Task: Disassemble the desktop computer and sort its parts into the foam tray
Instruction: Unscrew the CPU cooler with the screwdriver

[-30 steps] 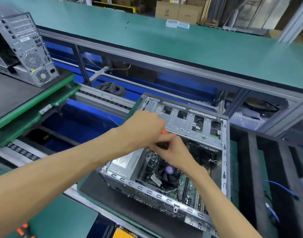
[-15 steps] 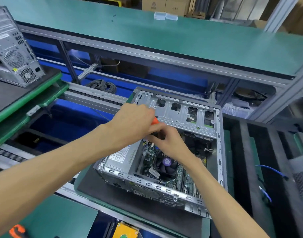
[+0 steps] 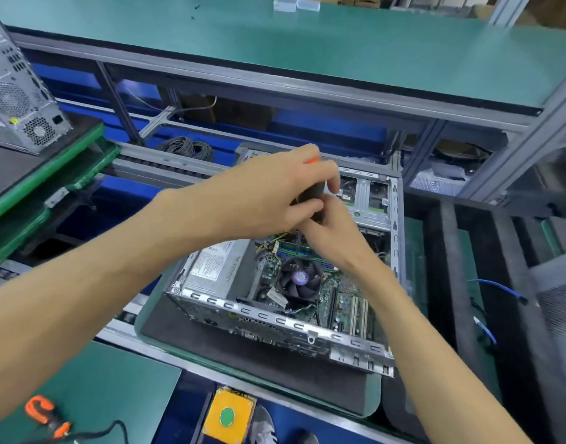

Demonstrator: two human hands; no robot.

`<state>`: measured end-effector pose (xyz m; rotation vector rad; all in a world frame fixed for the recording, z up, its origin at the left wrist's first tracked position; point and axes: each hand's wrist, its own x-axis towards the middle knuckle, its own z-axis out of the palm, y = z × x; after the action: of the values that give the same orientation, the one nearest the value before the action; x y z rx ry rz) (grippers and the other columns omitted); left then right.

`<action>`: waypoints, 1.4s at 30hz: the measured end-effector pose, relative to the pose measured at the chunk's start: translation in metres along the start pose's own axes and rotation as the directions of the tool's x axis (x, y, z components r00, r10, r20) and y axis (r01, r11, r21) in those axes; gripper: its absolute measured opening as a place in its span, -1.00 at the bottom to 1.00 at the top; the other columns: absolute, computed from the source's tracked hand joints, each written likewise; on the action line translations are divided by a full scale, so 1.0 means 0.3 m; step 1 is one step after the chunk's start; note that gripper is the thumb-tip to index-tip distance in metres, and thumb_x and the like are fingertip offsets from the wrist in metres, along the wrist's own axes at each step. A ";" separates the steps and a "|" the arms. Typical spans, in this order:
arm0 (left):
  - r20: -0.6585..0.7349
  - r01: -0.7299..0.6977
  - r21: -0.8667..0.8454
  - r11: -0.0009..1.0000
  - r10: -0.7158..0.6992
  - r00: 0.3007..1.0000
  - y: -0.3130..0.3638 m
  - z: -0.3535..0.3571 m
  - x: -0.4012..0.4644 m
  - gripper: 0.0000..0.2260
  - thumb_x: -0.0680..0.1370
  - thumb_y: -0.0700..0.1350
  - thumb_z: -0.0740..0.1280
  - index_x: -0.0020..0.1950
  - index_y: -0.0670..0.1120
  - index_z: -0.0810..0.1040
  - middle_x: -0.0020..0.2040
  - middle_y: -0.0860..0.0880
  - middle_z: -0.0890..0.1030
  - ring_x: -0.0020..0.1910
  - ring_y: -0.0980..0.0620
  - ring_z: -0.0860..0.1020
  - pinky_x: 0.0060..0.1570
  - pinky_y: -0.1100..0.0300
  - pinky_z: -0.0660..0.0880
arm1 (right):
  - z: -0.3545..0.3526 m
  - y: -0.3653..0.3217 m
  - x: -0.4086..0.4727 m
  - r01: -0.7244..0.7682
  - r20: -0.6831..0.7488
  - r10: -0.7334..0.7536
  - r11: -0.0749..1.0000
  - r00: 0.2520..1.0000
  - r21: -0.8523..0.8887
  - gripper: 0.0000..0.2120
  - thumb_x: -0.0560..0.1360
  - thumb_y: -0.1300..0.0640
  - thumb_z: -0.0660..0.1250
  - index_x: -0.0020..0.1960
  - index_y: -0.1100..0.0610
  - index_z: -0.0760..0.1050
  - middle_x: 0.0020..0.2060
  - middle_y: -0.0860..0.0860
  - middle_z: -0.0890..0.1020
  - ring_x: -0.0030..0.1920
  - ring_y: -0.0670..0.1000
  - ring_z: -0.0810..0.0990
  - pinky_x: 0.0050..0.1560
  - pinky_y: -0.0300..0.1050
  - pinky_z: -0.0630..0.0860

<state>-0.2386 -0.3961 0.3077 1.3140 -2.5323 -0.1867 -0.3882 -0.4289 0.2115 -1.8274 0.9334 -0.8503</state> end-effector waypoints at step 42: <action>0.248 0.002 0.443 0.897 -0.125 0.961 0.193 0.205 0.132 -0.58 0.58 0.23 0.24 -0.28 -0.08 0.44 -0.42 -0.02 0.33 -0.47 -0.02 0.34 -0.41 0.11 0.29 | -0.147 0.176 -0.256 0.016 0.022 -0.012 0.981 1.000 -0.191 -0.73 0.43 -0.17 0.52 -0.03 -0.15 0.47 -0.24 -0.16 0.56 -0.29 -0.11 0.49 -0.29 -0.29 0.37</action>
<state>-0.3241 -0.3960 0.2707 1.6342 -2.8790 0.2269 -0.4755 -0.3974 0.1665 -2.0050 1.0191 -0.7700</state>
